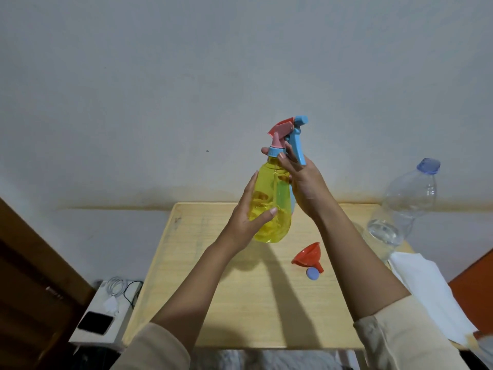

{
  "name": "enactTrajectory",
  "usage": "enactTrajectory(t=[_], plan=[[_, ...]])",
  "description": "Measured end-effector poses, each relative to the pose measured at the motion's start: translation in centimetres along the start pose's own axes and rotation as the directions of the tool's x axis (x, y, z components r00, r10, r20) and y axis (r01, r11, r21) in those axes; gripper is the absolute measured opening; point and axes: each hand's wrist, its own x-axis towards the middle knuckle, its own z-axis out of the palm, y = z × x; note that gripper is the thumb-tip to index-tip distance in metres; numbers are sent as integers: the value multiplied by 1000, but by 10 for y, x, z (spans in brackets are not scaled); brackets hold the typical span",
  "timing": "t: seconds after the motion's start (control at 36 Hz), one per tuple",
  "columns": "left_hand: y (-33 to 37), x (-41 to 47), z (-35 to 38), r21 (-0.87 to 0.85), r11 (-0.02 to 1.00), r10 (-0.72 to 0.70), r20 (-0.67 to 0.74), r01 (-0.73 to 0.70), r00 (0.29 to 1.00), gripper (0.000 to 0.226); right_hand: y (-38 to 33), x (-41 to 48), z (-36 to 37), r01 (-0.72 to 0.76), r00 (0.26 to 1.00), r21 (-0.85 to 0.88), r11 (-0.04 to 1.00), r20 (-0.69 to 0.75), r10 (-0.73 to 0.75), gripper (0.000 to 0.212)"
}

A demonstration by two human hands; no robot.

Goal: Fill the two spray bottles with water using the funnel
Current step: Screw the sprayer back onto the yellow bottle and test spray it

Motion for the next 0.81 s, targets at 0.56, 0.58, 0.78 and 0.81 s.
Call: enactTrajectory(t=[0.56, 0.58, 0.78, 0.81], plan=[[-8, -8, 6, 163, 985, -41, -53, 49, 998, 88, 15, -8, 16, 63, 949, -7, 998, -308, -62, 11], [-8, -8, 6, 154, 987, -46, -43, 52, 998, 87, 16, -8, 16, 64, 948, -17, 998, -310, -66, 11], [-18, -7, 1, 180, 980, -96, 66, 83, 993, 84, 21, -4, 9, 26, 952, -41, 999, -303, -37, 24], [-21, -8, 3, 185, 978, -107, 71, 92, 992, 84, 22, -4, 9, 20, 949, -70, 997, -313, -41, 25]])
